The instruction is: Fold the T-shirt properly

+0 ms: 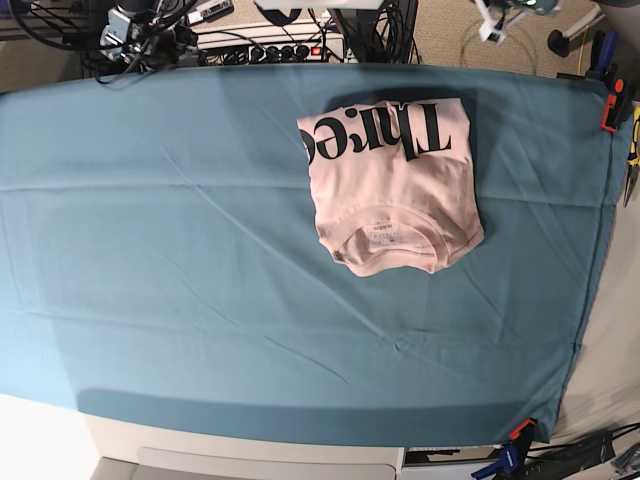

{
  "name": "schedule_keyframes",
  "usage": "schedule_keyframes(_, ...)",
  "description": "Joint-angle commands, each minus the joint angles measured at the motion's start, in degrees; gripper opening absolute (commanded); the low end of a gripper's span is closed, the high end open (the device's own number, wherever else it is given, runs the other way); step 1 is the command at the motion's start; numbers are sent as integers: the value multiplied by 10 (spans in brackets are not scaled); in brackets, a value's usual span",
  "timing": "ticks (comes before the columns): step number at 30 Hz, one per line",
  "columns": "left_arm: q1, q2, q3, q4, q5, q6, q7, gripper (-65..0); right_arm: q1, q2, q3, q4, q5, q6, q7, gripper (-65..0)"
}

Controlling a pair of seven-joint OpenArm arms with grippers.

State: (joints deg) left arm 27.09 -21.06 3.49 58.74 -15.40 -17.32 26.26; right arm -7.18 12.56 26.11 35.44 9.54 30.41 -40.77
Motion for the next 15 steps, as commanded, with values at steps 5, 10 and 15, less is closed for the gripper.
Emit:
schedule_keyframes(5, -51, 43, 55, -91, 52, 61, -46, -650, 23, 3, -101, -106, -109, -69, 132, -650)
schedule_keyframes(10, -123, 94, 82, -246, 54, 74, -82, -650, 26, -21, -188, -193, -153, -182, 210, -650)
schedule_keyframes(15, -194, 134, 84, -385, 54, 75, -103, -650, 26, -44, -187, -213, -28, -226, 210, -650)
